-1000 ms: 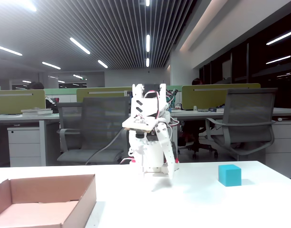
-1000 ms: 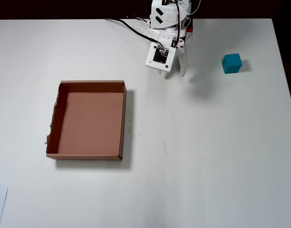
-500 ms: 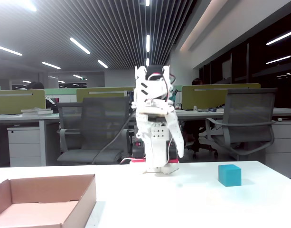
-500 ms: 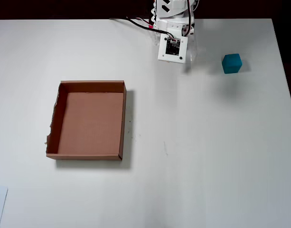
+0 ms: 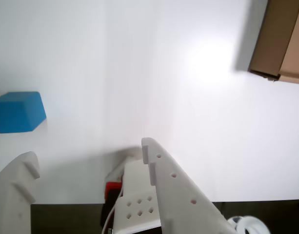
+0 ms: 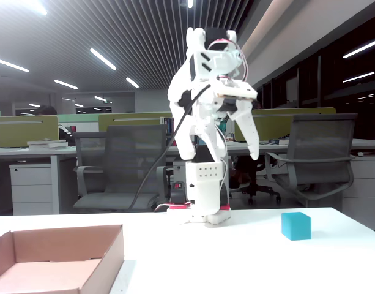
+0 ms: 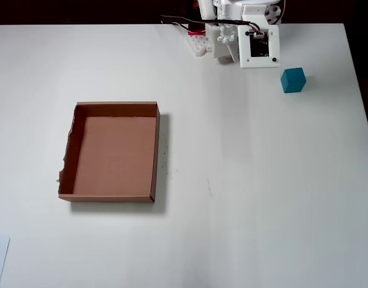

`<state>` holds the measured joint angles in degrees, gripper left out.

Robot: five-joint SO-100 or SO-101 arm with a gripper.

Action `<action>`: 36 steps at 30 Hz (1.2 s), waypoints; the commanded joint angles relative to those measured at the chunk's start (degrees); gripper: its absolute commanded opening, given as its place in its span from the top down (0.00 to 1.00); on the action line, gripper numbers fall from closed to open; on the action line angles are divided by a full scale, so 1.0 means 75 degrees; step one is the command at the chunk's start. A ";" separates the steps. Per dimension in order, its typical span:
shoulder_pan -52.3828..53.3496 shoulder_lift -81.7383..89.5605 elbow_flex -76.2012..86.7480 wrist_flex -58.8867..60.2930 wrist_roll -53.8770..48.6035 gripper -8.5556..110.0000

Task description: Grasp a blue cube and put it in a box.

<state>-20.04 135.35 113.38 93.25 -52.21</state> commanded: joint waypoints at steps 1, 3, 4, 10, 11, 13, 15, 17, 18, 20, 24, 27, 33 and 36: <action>-0.0246 -0.0129 -0.0363 0.0387 0.0070 0.69; -0.0574 -0.0246 -0.0316 0.0387 0.0328 0.69; -0.0750 -0.0316 -0.0305 0.0387 0.0445 0.69; -0.1863 -0.0773 -0.0152 0.0293 0.1477 0.69; -0.2004 -0.0844 -0.0141 0.0270 0.1629 0.69; -0.2285 -0.0949 -0.0117 0.0199 0.1934 0.69; -0.2555 -0.1020 -0.0070 0.0070 0.2203 0.68; -0.2789 -0.1090 -0.0012 -0.0082 0.2426 0.68; -0.2883 -0.1137 0.0047 -0.0176 0.2520 0.68; -0.3047 -0.1207 0.0199 -0.0445 0.2742 0.68; -0.3270 -0.1406 0.0598 -0.1020 0.2988 0.68; -0.3340 -0.1605 0.0867 -0.1523 0.3047 0.68; -0.3434 -0.2051 0.1160 -0.2285 0.3188 0.65; -0.3527 -0.2297 0.1266 -0.2648 0.3305 0.64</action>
<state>-45.88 118.92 123.22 75.23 -27.95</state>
